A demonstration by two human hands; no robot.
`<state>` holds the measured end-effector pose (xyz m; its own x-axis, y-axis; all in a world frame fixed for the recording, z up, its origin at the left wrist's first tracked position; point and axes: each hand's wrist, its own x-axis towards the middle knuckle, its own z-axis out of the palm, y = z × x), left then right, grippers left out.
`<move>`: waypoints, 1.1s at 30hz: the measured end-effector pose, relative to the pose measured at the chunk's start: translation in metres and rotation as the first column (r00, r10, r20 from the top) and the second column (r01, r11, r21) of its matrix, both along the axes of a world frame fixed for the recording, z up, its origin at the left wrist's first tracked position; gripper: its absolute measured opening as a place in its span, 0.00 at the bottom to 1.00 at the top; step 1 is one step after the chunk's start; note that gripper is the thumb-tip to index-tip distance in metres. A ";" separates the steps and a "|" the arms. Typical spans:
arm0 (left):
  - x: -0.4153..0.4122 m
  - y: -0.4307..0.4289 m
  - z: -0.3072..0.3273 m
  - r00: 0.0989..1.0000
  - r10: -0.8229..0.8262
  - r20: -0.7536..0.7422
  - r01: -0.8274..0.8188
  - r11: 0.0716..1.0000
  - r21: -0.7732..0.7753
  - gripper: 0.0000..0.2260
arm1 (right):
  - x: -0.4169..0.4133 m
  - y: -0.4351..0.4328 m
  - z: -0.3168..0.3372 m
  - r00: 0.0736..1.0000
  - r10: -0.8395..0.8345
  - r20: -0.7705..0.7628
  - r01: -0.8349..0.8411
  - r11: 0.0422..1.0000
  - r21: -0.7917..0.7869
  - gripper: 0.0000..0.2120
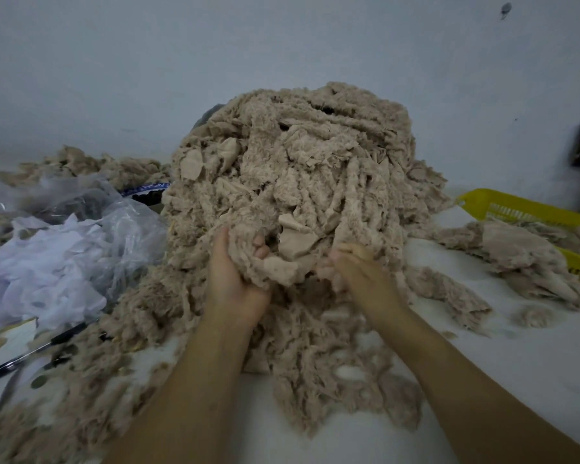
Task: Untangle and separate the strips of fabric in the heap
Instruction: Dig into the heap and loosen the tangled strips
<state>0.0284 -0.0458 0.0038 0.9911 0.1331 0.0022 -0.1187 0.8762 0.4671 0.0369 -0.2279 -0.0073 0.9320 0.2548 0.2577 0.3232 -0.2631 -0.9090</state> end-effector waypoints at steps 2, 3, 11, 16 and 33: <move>-0.002 -0.012 -0.002 0.996 -0.078 0.053 0.067 0.982 0.178 0.28 | -0.003 0.012 -0.002 0.992 0.017 0.125 -0.008 0.997 -0.071 0.17; -0.004 -0.015 -0.004 0.989 -0.126 0.079 0.099 0.954 0.282 0.32 | -0.004 0.016 -0.003 0.987 0.023 0.160 -0.010 0.996 -0.085 0.18; -0.010 -0.038 -0.010 0.981 -0.189 -0.050 0.175 0.740 0.649 0.35 | 0.002 0.011 -0.013 0.990 0.023 0.141 -0.012 0.997 -0.077 0.08; -0.012 -0.034 -0.011 0.995 -0.099 0.029 0.046 0.678 0.734 0.37 | 0.022 -0.029 0.015 0.957 0.134 -0.259 0.164 0.489 0.857 0.12; -0.005 -0.038 -0.027 0.998 -0.017 -0.056 0.056 0.530 0.846 0.15 | 0.033 -0.013 -0.022 0.970 -0.241 -0.027 0.241 0.970 -0.023 0.06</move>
<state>0.0237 -0.0840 -0.0232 0.9969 0.0519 0.0588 -0.0623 0.0700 0.9956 0.0703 -0.2405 -0.0296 0.9736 0.0264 0.2267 0.2216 -0.3475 -0.9111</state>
